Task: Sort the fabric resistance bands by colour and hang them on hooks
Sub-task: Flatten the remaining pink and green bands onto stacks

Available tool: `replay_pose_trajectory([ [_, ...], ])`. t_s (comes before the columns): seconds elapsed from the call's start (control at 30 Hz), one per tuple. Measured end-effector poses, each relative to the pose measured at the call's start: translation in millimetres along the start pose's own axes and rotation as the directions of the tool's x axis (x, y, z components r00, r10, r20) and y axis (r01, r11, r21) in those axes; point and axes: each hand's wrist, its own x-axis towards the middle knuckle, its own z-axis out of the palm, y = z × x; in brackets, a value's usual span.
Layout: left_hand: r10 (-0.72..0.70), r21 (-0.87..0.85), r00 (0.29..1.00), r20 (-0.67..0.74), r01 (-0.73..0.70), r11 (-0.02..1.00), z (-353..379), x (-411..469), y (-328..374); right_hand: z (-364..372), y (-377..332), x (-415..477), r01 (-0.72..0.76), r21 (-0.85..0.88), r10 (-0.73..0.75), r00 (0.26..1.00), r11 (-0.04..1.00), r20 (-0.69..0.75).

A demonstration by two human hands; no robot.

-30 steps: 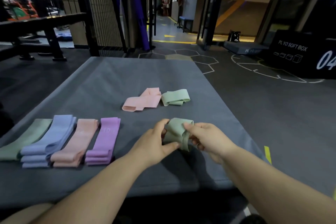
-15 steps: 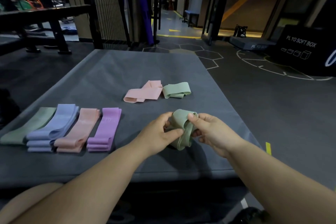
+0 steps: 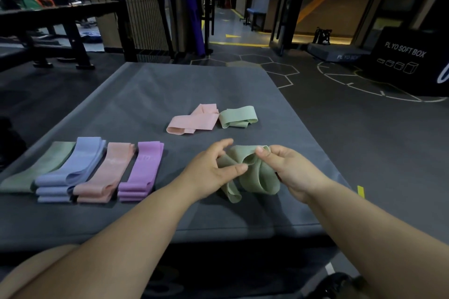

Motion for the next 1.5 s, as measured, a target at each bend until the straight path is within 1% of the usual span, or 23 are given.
replay_pose_trajectory([
  [0.1, -0.013, 0.016, 0.996, -0.089, 0.015, 1.000, -11, -1, 6, -7, 1, 4, 0.001, -0.023, -0.001, 1.000, 1.000, 0.011],
  [0.17, -0.010, 0.077, 0.991, -0.130, 0.021, 0.997, -18, -1, 8, -13, 0, 5, 0.011, -0.047, -0.011, 1.000, 0.999, -0.002],
  [0.2, -0.001, 0.136, 0.991, -0.134, 0.020, 0.991, -21, -1, 8, -16, 0, 6, 0.025, -0.060, -0.026, 1.000, 0.998, -0.012],
  [0.27, 0.021, 0.295, 0.992, -0.127, 0.017, 0.955, -25, -4, 9, -20, -2, 6, 0.048, -0.063, -0.051, 0.998, 0.997, -0.036],
  [0.37, 0.089, 0.508, 0.991, -0.095, -0.029, 0.861, -26, -9, 12, -25, -4, 6, 0.071, -0.099, -0.078, 0.994, 0.993, -0.079],
  [0.4, 0.113, 0.557, 0.991, -0.074, -0.053, 0.829, -26, -9, 11, -26, -5, 6, 0.080, -0.130, -0.093, 0.991, 0.988, -0.093],
  [0.47, 0.136, 0.600, 0.990, -0.026, -0.094, 0.794, -23, -8, 8, -29, -5, 7, 0.097, -0.171, -0.117, 0.986, 0.981, -0.115],
  [0.63, 0.100, 0.585, 0.994, 0.035, -0.102, 0.805, -20, -3, 3, -37, -3, 8, 0.105, -0.256, -0.150, 0.976, 0.961, -0.161],
  [0.73, 0.105, 0.516, 0.993, 0.049, -0.115, 0.849, -19, 0, 0, -37, -2, 8, 0.096, -0.309, -0.157, 0.971, 0.946, -0.180],
  [0.87, 0.133, 0.452, 0.991, -0.006, -0.116, 0.885, -18, 5, -7, -33, 1, 9, 0.047, -0.406, -0.139, 0.970, 0.913, -0.199],
  [1.0, 0.124, 0.358, 0.992, -0.014, -0.111, 0.927, -21, 5, -4, -28, 5, 13, 0.002, -0.506, -0.130, 0.968, 0.862, -0.217],
  [1.13, 0.094, 0.233, 0.993, -0.069, -0.076, 0.969, -22, 3, -4, -23, 7, 14, -0.003, -0.589, -0.183, 0.949, 0.808, -0.255],
  [1.2, 0.087, 0.191, 0.994, -0.071, -0.072, 0.979, -22, 2, -5, -20, 6, 13, -0.004, -0.656, -0.227, 0.937, 0.755, -0.267],
  [1.3, 0.082, 0.195, 0.995, -0.054, -0.070, 0.978, -22, 3, -7, -15, 1, 11, 0.011, -0.743, -0.271, 0.934, 0.670, -0.231],
  [1.37, 0.086, 0.208, 0.995, -0.045, -0.075, 0.975, -22, 3, -8, -11, -1, 9, 0.031, -0.773, -0.283, 0.940, 0.633, -0.193],
  [1.5, 0.098, 0.247, 0.995, -0.002, -0.094, 0.964, -22, 7, -9, -5, 0, 5, 0.073, -0.809, -0.261, 0.960, 0.584, -0.103],
])
